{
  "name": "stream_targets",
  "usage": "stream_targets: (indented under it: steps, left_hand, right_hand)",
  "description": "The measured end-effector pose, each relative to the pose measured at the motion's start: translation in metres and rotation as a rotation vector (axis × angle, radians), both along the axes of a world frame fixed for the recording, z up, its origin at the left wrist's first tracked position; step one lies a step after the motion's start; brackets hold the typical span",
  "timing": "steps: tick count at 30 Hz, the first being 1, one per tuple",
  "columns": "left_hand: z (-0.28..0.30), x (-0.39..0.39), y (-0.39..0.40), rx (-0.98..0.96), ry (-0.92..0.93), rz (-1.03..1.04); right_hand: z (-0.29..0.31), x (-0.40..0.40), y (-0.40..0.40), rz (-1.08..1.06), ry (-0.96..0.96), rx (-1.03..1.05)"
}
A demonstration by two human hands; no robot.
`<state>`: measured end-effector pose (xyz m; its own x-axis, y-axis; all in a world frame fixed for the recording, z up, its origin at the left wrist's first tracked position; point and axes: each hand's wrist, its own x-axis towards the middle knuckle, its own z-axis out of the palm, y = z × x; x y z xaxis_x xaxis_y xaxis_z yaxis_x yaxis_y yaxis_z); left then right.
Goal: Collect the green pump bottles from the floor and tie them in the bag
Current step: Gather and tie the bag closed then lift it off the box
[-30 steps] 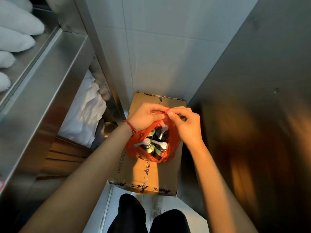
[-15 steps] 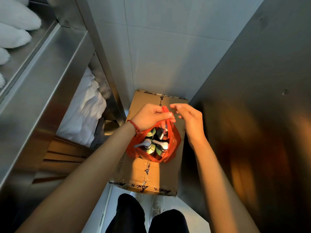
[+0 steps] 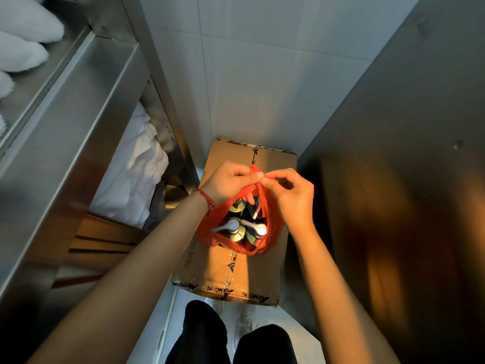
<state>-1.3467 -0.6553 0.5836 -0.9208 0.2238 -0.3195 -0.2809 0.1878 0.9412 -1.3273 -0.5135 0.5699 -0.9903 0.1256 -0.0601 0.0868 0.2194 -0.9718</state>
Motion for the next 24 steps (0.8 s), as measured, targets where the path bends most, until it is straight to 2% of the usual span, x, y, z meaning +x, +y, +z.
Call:
stream_targets:
  steps: [2, 5, 8, 10, 13, 17, 21, 24]
  left_hand:
    - [-0.003, -0.001, -0.003, -0.036, 0.019, 0.065]
    - [-0.004, -0.003, -0.007, 0.054, -0.065, 0.201]
    - [-0.003, -0.002, -0.009, 0.225, -0.212, 0.27]
    - [-0.004, -0.002, -0.008, 0.269, -0.252, 0.274]
    - [-0.007, 0.0, -0.009, 0.245, -0.237, 0.287]
    - [-0.01, 0.002, -0.01, 0.14, -0.186, 0.258]
    - [-0.009, 0.003, -0.013, 0.034, -0.09, 0.206]
    - [-0.01, 0.006, -0.013, 0.003, -0.021, 0.214]
  right_hand:
    - [-0.001, 0.0, -0.002, -0.058, 0.006, 0.005]
    - [-0.005, 0.004, -0.002, -0.087, -0.032, -0.046]
    - [-0.009, 0.01, -0.005, -0.002, -0.055, -0.072]
    - [-0.011, 0.011, -0.009, 0.065, -0.063, -0.084]
    - [-0.012, 0.01, -0.015, 0.096, -0.1, -0.098]
    - [-0.019, 0.007, -0.014, 0.065, -0.067, 0.023]
    - [-0.022, 0.003, -0.013, 0.18, -0.171, 0.102]
    - [-0.022, 0.001, -0.013, 0.152, -0.2, 0.139]
